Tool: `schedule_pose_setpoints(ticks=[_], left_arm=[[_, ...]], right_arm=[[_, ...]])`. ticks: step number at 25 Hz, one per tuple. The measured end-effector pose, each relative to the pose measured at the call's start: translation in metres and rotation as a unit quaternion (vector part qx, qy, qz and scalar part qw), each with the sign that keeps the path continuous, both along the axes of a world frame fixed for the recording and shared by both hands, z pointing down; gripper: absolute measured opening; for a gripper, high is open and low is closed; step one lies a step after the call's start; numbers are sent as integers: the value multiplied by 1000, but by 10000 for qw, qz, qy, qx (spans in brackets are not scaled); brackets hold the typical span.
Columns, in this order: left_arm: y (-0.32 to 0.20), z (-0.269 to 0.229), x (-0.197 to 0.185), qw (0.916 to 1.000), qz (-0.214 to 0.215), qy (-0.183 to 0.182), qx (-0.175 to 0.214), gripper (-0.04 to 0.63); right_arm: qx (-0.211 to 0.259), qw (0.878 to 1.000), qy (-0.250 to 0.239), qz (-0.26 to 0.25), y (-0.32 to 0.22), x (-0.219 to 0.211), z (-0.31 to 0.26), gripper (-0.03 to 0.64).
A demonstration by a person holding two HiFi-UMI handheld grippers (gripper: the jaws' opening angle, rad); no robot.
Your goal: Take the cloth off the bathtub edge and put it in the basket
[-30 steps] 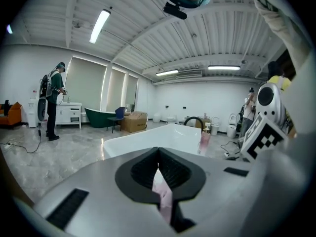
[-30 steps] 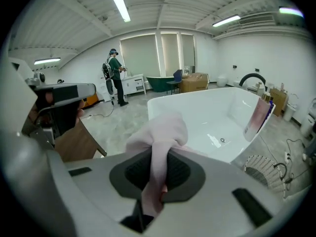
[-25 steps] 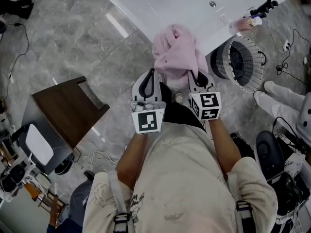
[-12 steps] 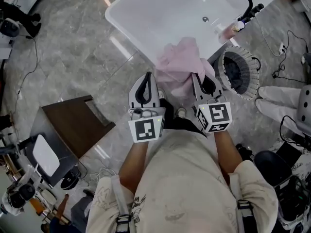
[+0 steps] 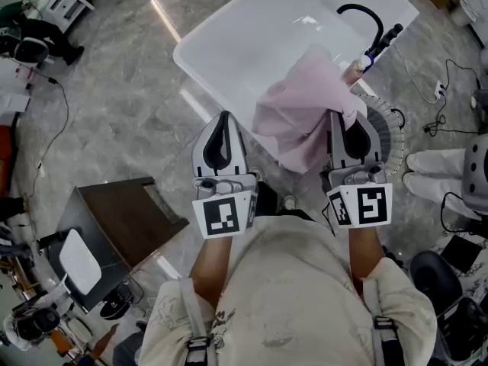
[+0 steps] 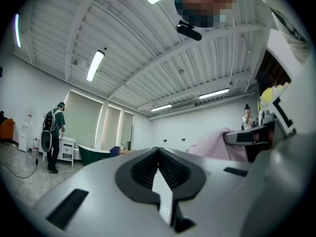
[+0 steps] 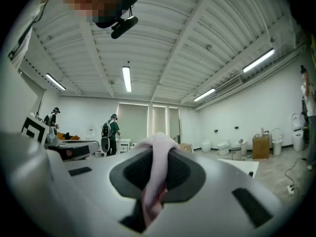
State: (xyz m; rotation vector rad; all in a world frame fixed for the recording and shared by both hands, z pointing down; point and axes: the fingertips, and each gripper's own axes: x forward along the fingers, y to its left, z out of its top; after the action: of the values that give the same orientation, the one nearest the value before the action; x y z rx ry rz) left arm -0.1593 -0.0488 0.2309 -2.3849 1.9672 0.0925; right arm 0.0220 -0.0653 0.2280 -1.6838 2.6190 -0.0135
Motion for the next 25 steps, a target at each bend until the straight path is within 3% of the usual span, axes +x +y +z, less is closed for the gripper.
schedule_pose_setpoints(ticks=[9,25], left_arm=[[-19,-38,6,9991,185,124,362,3],[-76,-39,14,9916,1187,350,376,3]], right_arm=[[1046,9923,-107,654,2,23,-77,28],[960,9793,174,1773,-9,26,-77,28]])
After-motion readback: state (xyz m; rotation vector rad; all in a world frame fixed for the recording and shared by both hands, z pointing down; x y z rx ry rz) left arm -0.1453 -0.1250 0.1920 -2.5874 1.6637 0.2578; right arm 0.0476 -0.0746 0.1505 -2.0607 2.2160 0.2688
